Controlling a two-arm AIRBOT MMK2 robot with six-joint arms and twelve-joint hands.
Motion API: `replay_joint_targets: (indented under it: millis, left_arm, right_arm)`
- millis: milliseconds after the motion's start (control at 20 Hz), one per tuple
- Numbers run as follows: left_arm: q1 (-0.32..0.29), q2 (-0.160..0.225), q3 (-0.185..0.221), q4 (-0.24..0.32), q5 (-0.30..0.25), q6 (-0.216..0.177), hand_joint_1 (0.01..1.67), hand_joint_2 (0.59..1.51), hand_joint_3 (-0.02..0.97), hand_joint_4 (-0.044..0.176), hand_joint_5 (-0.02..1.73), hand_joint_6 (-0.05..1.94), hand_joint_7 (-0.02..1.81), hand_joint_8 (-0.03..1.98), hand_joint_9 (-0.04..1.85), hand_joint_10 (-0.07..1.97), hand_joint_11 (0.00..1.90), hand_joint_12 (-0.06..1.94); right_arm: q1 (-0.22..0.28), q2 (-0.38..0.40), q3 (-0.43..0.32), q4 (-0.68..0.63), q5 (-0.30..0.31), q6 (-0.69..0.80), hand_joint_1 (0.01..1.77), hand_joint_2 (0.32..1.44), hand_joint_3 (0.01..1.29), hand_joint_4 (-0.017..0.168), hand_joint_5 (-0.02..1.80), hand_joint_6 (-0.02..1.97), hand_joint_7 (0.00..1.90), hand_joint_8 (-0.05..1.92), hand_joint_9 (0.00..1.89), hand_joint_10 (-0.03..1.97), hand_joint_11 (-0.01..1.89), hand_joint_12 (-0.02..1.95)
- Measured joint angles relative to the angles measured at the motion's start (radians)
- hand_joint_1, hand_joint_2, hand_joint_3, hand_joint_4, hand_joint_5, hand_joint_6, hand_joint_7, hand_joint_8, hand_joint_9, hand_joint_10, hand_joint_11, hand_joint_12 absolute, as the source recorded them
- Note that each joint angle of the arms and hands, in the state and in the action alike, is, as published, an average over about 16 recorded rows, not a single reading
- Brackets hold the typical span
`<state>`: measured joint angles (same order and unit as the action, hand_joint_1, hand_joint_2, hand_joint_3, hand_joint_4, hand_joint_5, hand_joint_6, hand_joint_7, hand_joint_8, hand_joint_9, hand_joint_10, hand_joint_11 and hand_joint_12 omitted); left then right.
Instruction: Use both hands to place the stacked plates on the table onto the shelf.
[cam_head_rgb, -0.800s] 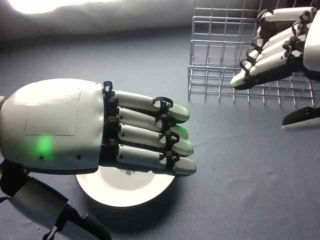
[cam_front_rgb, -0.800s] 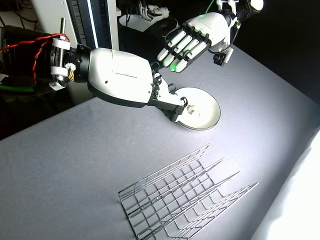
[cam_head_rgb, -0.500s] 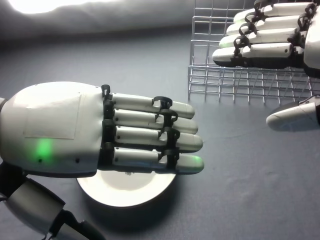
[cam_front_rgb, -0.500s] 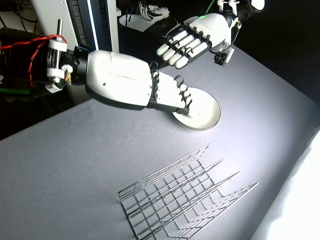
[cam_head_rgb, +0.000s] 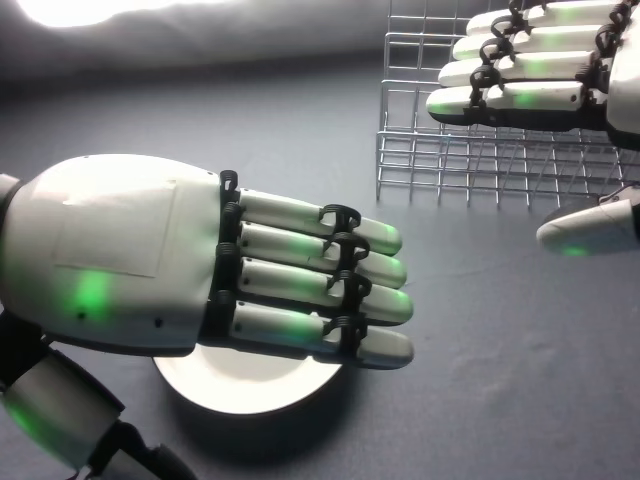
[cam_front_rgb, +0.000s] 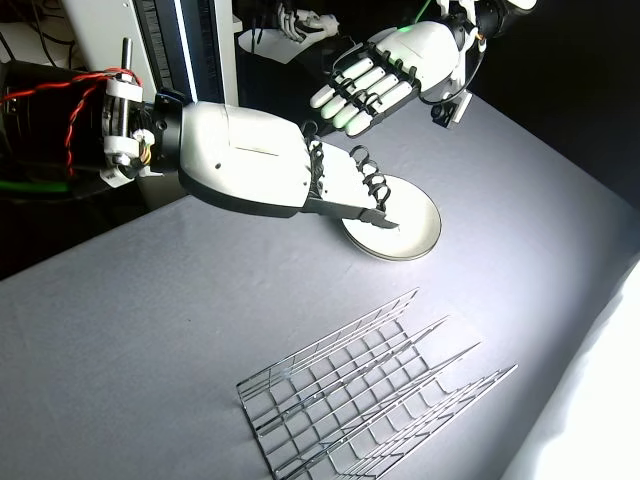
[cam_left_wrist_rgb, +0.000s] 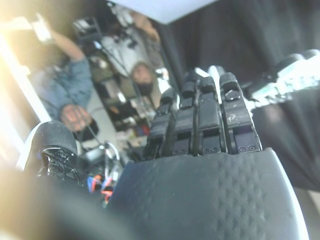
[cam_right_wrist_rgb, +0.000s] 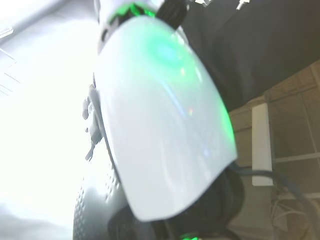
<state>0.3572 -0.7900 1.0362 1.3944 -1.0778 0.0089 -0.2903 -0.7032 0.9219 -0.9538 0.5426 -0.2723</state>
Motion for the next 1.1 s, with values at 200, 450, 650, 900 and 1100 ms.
replay_joint_targets:
  millis: [200,450,650,900,1100]
  left_arm:
    - [-0.022,0.000,0.013,0.065,-0.005,-0.047,0.02,1.113,0.055,0.003,0.02,0.02,0.02,0.01,0.02,0.02,0.02,0.00]
    - [-0.016,-0.005,0.048,0.136,-0.008,-0.073,0.02,1.115,0.047,0.001,0.02,0.02,0.02,0.01,0.02,0.02,0.02,0.00]
    - [0.007,-0.017,0.087,0.200,0.002,-0.078,0.02,1.115,0.042,0.001,0.02,0.02,0.02,0.01,0.02,0.02,0.02,0.00]
    - [0.047,-0.036,0.143,0.270,0.023,-0.064,0.02,1.115,0.037,0.003,0.02,0.02,0.02,0.01,0.02,0.02,0.02,0.00]
    - [0.089,-0.055,0.192,0.306,0.043,-0.042,0.02,1.117,0.037,0.004,0.02,0.02,0.02,0.01,0.02,0.02,0.02,0.00]
  right_arm:
    - [0.000,-0.006,0.010,-0.011,0.012,-0.001,0.01,1.23,0.01,0.003,0.10,0.02,0.10,0.00,0.10,0.01,0.02,0.17]
    - [0.000,-0.010,0.014,-0.014,0.021,-0.002,0.01,1.23,0.01,0.004,0.09,0.02,0.10,0.00,0.10,0.01,0.02,0.17]
    - [0.000,-0.011,0.014,-0.016,0.026,-0.004,0.01,1.23,0.01,0.004,0.09,0.02,0.09,0.00,0.09,0.01,0.02,0.15]
    - [0.000,-0.011,0.014,-0.019,0.027,-0.006,0.01,1.23,0.01,0.004,0.08,0.02,0.07,0.00,0.07,0.01,0.02,0.07]
    - [0.000,-0.011,0.014,-0.021,0.029,-0.008,0.01,1.24,0.01,0.004,0.07,0.02,0.06,0.00,0.05,0.01,0.03,0.02]
